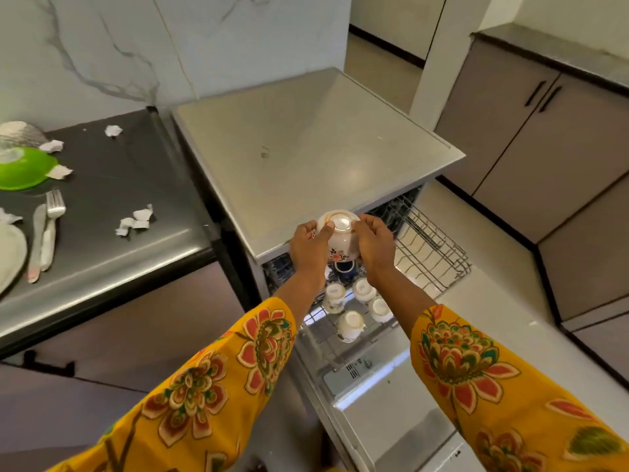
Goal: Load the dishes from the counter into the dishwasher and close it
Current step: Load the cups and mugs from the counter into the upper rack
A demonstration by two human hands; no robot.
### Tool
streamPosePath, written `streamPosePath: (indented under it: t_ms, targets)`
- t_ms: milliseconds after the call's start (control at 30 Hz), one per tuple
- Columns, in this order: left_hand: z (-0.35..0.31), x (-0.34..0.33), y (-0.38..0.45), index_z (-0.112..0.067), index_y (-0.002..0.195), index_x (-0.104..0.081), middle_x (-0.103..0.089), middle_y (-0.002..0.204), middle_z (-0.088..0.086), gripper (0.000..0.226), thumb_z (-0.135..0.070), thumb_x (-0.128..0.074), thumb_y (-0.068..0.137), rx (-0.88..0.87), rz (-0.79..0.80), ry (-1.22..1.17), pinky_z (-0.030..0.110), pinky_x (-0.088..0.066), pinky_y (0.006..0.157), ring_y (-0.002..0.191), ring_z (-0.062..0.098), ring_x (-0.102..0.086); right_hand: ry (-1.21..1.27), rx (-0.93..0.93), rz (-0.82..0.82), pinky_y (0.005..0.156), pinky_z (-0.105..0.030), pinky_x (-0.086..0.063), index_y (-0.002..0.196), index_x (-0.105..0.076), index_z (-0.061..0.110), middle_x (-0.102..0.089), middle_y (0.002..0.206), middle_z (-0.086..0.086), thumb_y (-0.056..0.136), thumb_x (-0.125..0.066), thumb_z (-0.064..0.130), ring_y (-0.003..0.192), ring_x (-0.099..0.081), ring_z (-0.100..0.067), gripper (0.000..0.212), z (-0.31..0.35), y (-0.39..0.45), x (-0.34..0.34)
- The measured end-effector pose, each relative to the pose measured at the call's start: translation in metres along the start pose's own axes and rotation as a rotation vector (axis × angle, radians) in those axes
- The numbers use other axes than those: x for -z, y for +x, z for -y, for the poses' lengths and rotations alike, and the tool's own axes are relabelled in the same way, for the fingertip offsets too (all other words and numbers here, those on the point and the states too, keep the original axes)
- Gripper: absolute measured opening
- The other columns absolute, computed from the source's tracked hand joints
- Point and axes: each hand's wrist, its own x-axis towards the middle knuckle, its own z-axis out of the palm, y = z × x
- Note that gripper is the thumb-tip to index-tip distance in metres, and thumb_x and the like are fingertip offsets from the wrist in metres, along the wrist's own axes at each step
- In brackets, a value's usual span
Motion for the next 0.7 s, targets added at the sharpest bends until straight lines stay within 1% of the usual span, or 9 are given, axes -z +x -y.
streamPosePath:
  t_ms: [67, 167, 267, 333, 400, 467, 533, 600, 700]
  targets:
    - [0.008, -0.020, 0.001, -0.008, 0.119, -0.056, -0.060, 0.118, 0.010, 0.038, -0.021, -0.068, 0.085, 0.017, 0.020, 0.021, 0.040, -0.050, 0.091, 0.106, 0.027, -0.057, 0.000, -0.023, -0.016, 0.087, -0.051, -0.051, 0.075, -0.058, 0.034, -0.066, 0.090, -0.002, 0.079, -0.057, 0.027, 0.094, -0.063, -0.030, 0.008, -0.006, 0.013, 0.017]
    - [0.019, -0.045, 0.005, -0.009, 0.113, -0.059, -0.064, 0.112, 0.009, 0.032, -0.021, -0.069, 0.084, 0.048, 0.048, 0.061, 0.043, -0.050, 0.093, 0.103, 0.027, -0.059, 0.008, -0.063, -0.033, 0.088, -0.052, -0.051, 0.077, -0.060, 0.037, -0.069, 0.094, -0.004, 0.071, -0.054, 0.036, 0.096, -0.063, -0.031, 0.008, -0.015, 0.031, 0.037]
    - [0.032, -0.068, 0.010, -0.006, 0.117, -0.058, -0.063, 0.115, 0.010, 0.035, -0.020, -0.067, 0.086, 0.091, 0.054, 0.071, 0.042, -0.049, 0.095, 0.103, 0.025, -0.058, 0.037, -0.106, -0.041, 0.091, -0.051, -0.049, 0.078, -0.062, 0.039, -0.067, 0.094, 0.005, 0.073, -0.054, 0.035, 0.099, -0.062, -0.025, 0.009, -0.029, 0.053, 0.053]
    - [0.040, -0.081, 0.014, -0.004, 0.116, -0.058, -0.061, 0.110, 0.009, 0.029, -0.017, -0.059, 0.091, 0.119, 0.083, 0.037, 0.037, -0.046, 0.087, 0.097, 0.021, -0.055, 0.070, -0.149, -0.046, 0.095, -0.051, -0.048, 0.080, -0.064, 0.039, -0.066, 0.101, 0.004, 0.074, -0.054, 0.036, 0.103, -0.060, -0.024, 0.012, -0.039, 0.068, 0.063]
    - [0.049, -0.092, 0.021, -0.010, 0.102, -0.060, -0.060, 0.102, 0.009, 0.016, -0.021, -0.051, 0.095, 0.158, 0.115, 0.030, 0.035, -0.044, 0.080, 0.093, 0.021, -0.053, 0.088, -0.189, -0.038, 0.097, -0.050, -0.047, 0.082, -0.065, 0.036, -0.066, 0.103, 0.001, 0.082, -0.054, 0.031, 0.106, -0.059, -0.025, 0.012, -0.049, 0.081, 0.071]
    - [0.057, -0.103, 0.029, -0.015, 0.090, -0.061, -0.063, 0.100, 0.010, 0.026, -0.032, -0.043, 0.098, 0.224, 0.122, 0.022, 0.037, -0.044, 0.079, 0.092, 0.022, -0.054, 0.105, -0.233, -0.013, 0.094, -0.047, -0.049, 0.079, -0.065, 0.033, -0.065, 0.099, -0.001, 0.087, -0.052, 0.029, 0.104, -0.059, -0.026, 0.016, -0.059, 0.094, 0.078]
    - [0.067, -0.112, 0.038, -0.011, 0.100, -0.063, -0.064, 0.105, 0.011, 0.040, -0.041, -0.036, 0.100, 0.271, 0.128, -0.004, 0.035, -0.045, 0.081, 0.096, 0.020, -0.055, 0.125, -0.281, 0.021, 0.084, -0.041, -0.051, 0.077, -0.064, 0.029, -0.064, 0.094, -0.003, 0.089, -0.050, 0.032, 0.096, -0.059, -0.026, 0.019, -0.068, 0.107, 0.083]
    - [0.076, -0.120, 0.047, -0.008, 0.114, -0.060, -0.064, 0.108, 0.006, 0.050, -0.045, -0.030, 0.101, 0.310, 0.147, -0.038, 0.026, -0.046, 0.078, 0.095, 0.015, -0.057, 0.135, -0.310, 0.047, 0.076, -0.036, -0.049, 0.077, -0.062, 0.025, -0.063, 0.093, -0.004, 0.090, -0.048, 0.035, 0.088, -0.057, -0.022, 0.022, -0.077, 0.120, 0.087]
    - [0.086, -0.133, 0.059, -0.016, 0.110, -0.060, -0.063, 0.097, -0.002, 0.049, -0.052, -0.029, 0.098, 0.381, 0.168, -0.042, 0.024, -0.044, 0.074, 0.092, 0.010, -0.055, 0.132, -0.340, 0.054, 0.080, -0.036, -0.048, 0.087, -0.064, 0.023, -0.065, 0.099, -0.003, 0.093, -0.043, 0.043, 0.089, -0.058, -0.019, 0.029, -0.092, 0.143, 0.091]
